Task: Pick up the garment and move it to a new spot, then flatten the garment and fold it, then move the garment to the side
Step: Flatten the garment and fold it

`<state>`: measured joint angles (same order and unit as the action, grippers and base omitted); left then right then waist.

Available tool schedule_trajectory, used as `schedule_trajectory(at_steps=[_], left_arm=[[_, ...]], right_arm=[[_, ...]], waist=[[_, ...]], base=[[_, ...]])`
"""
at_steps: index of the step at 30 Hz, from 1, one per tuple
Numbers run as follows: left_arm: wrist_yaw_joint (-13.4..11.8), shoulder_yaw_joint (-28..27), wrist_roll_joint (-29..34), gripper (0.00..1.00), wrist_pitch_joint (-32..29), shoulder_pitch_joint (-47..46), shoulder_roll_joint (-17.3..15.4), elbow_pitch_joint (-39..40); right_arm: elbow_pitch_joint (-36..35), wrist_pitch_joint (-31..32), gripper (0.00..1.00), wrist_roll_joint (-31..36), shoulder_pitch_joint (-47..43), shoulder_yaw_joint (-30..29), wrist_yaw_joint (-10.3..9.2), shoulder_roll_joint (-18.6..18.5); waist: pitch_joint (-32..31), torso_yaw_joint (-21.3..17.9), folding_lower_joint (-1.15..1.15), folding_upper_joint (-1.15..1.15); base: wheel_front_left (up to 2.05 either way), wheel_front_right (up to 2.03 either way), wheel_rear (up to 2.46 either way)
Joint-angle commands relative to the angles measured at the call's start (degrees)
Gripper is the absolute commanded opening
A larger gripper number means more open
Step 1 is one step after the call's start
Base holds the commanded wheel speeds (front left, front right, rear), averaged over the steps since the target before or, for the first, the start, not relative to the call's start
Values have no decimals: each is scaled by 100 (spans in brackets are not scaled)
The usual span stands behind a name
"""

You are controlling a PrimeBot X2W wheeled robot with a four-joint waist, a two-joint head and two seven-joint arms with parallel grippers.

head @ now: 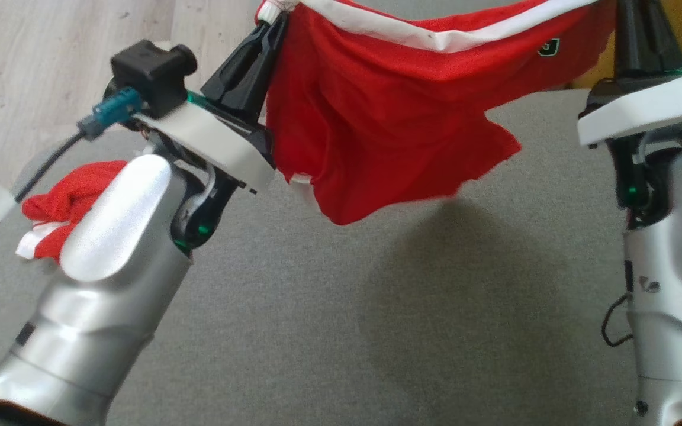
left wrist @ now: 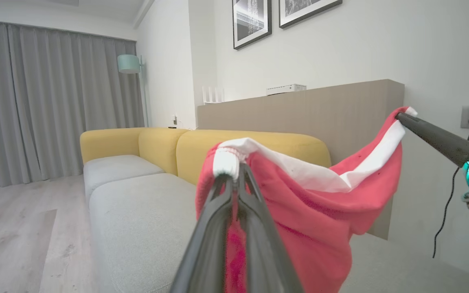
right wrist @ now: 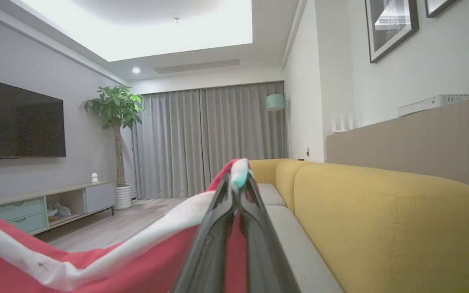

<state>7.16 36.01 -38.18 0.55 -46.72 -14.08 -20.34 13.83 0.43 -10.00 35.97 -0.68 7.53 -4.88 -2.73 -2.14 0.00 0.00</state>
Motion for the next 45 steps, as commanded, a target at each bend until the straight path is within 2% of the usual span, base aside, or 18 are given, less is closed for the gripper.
schedule_trajectory(at_steps=[1, 5, 12, 16, 19, 24, 27, 32, 35, 38, 44, 45], left_arm=[[29, -260, -58, 0, -44, -284, -226, 197], [29, -582, -889, 0, -329, -17, -118, 535], [-93, -523, -1201, 0, -943, 420, -413, 1185], [-164, -528, -1351, 0, -1307, 322, -506, 1418], [-188, -608, -1431, 0, -1563, -51, -567, 1343], [-139, -699, -1105, 0, -1581, -1284, -599, 577], [-102, -791, -850, 0, -1247, -2159, -491, -59], [-4, -863, -887, 0, -556, -3032, -161, -1014], [24, -660, -937, 0, -208, -3101, -1, -1334], [30, -169, -1292, 0, -100, -2759, 79, -1233], [31, 1232, -2207, 0, -176, -1347, -335, -495], [31, 1232, -2207, 0, -176, -1347, -335, -495]], right_arm=[[-202, 49, 0, 31, 194, 99, -4, -18], [-398, 263, 0, 120, -65, -143, -4, -73], [-898, 769, 0, 59, -812, -508, -4, -14], [-1090, 1043, 0, 60, -700, -480, -4, -41], [-909, 1201, 0, 69, -183, -357, -4, -144], [209, 1062, 0, 132, 1447, -113, -4, -263], [1057, 572, 0, 418, 2601, 4, -4, -341], [2440, -403, 0, 776, 3751, -423, -4, -258], [3064, -828, 0, 897, 3818, -445, -4, -256], [3634, -1019, 0, 898, 3515, -266, -4, -334], [4530, -958, 0, 494, 2531, 281, -4, -595], [4530, -958, 0, 494, 2531, 281, -4, -595]], waist=[[-25, 17, 0, 0], [-41, 101, 0, 0], [243, 250, 0, 0], [786, 202, 0, 0], [1325, 101, 0, 0], [2088, -92, 0, 0], [2364, -191, 0, 0], [2422, -215, 0, 0], [2355, -171, 0, 0], [2266, -144, 0, 0], [2012, -144, 0, 0], [2012, -144, 0, 0]], base=[[0, 0, 0], [0, 0, 0], [0, 0, 0], [0, 0, 0], [0, 0, 0], [0, 0, 0], [0, 0, 0], [0, 0, 0], [0, 0, 0], [0, 0, 0], [0, 0, 0], [0, 0, 0]])
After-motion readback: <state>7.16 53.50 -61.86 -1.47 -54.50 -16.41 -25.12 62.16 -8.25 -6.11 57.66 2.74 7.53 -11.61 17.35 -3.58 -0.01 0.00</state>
